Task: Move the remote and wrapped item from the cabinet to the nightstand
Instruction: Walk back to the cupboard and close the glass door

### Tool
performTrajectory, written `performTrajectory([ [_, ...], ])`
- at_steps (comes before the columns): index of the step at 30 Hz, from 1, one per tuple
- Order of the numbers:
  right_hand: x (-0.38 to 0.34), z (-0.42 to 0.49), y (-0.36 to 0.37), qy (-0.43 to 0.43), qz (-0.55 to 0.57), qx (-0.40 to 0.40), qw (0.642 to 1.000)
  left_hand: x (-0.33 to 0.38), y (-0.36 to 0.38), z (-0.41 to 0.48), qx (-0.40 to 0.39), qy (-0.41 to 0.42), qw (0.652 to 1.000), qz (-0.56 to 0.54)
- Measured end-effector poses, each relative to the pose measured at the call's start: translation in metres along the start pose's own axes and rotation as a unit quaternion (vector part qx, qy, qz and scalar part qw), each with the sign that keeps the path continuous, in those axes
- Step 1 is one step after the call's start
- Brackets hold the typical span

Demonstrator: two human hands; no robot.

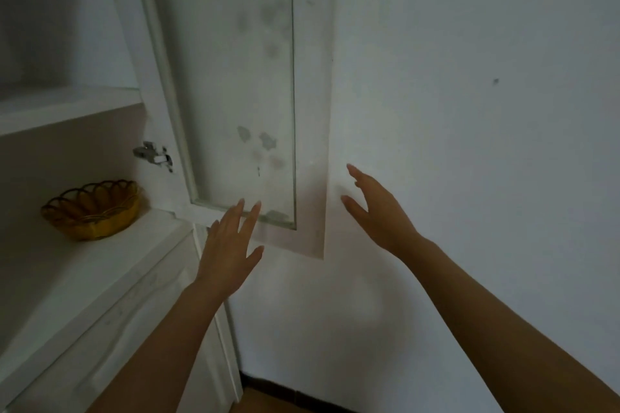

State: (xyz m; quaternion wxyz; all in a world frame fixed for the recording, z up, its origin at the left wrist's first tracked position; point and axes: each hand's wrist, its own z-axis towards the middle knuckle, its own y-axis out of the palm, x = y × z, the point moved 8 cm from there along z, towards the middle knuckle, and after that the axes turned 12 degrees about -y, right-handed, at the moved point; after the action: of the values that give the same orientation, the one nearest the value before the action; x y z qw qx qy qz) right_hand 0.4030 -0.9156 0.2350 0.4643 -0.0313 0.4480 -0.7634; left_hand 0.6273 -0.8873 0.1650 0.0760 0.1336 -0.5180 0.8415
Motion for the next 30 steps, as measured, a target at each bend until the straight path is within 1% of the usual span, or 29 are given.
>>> performTrajectory([
  [5,-0.01,0.062,-0.016,-0.037,0.022,0.034,0.999,0.004,-0.004,0.033,0.018,0.005,1.0,-0.008],
  [8,-0.02,0.097,-0.037,-0.045,0.07,0.077,0.994,0.008,-0.01,0.05,0.034,0.004,0.999,-0.021],
  [11,-0.03,0.121,-0.058,-0.052,0.106,0.113,0.987,0.016,-0.02,0.064,0.059,-0.001,0.997,-0.041],
  [14,-0.038,0.137,-0.074,-0.066,0.119,0.134,0.982,0.027,-0.032,0.072,0.087,0.012,0.994,-0.062],
  [17,-0.045,0.146,-0.08,-0.08,0.119,0.135,0.98,0.037,-0.043,0.078,0.107,0.024,0.991,-0.08],
  [22,-0.046,0.154,-0.083,-0.076,0.13,0.146,0.978,0.049,-0.054,0.089,0.136,0.038,0.986,-0.084],
  [30,-0.049,0.153,-0.088,-0.084,0.088,0.145,0.982,0.05,-0.054,0.094,0.129,0.032,0.989,-0.063],
])
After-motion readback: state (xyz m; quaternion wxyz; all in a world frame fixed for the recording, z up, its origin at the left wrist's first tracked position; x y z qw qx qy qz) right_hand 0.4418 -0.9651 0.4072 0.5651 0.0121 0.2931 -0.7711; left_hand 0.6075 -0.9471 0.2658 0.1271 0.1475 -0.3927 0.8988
